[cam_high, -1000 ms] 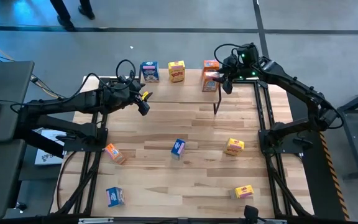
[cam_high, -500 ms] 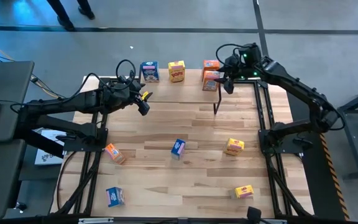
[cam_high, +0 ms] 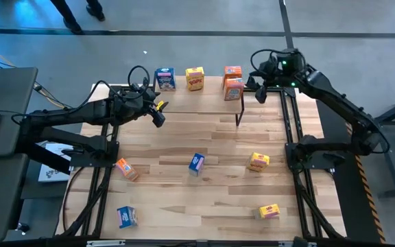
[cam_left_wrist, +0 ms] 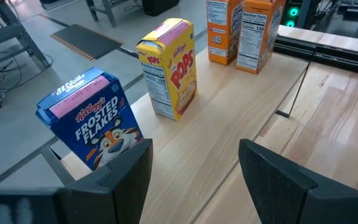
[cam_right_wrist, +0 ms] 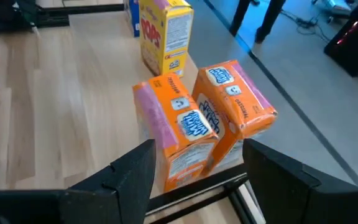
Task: Stack cereal on shelf
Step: Put the right orange cereal box and aligned with the other orange cereal box on the shelf, then put the top yellow cereal box and aligned with the other yellow cereal box on the shelf
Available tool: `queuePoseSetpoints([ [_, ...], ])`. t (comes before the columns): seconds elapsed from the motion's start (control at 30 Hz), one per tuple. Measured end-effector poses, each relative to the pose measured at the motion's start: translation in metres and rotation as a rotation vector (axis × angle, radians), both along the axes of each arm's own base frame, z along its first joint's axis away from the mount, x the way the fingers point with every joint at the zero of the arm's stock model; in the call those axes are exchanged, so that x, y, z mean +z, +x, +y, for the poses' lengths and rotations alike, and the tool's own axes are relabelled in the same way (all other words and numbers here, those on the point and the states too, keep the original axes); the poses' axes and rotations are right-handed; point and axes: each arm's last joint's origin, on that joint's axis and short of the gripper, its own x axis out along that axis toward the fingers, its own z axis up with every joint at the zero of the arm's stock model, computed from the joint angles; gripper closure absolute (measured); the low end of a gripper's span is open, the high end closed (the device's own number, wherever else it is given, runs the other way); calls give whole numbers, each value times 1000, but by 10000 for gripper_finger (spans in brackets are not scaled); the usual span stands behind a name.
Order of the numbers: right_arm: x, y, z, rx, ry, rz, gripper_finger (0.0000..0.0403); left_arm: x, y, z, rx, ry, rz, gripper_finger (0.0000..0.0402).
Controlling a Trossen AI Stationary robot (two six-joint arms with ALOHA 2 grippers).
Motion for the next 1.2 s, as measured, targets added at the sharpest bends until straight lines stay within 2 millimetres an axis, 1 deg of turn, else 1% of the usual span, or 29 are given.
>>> queuePoseSetpoints([
  [0.17,10,-15,16,-11,0,-27,169,0,0,0,0,0,0,172],
  [0.3,15,-26,29,-19,37,-32,170,0,0,0,0,0,0,172],
  [0.43,15,-32,44,10,66,-13,170,0,0,0,0,0,0,172],
  [0.67,12,-32,73,60,230,12,170,0,0,0,0,0,0,172],
  [0.97,0,-29,107,97,472,144,170,0,0,0,0,0,0,172],
  [1.07,-4,-29,118,80,519,205,169,0,0,0,0,0,0,172],
  [1.2,-9,-31,133,34,531,294,169,0,0,0,0,0,0,172],
])
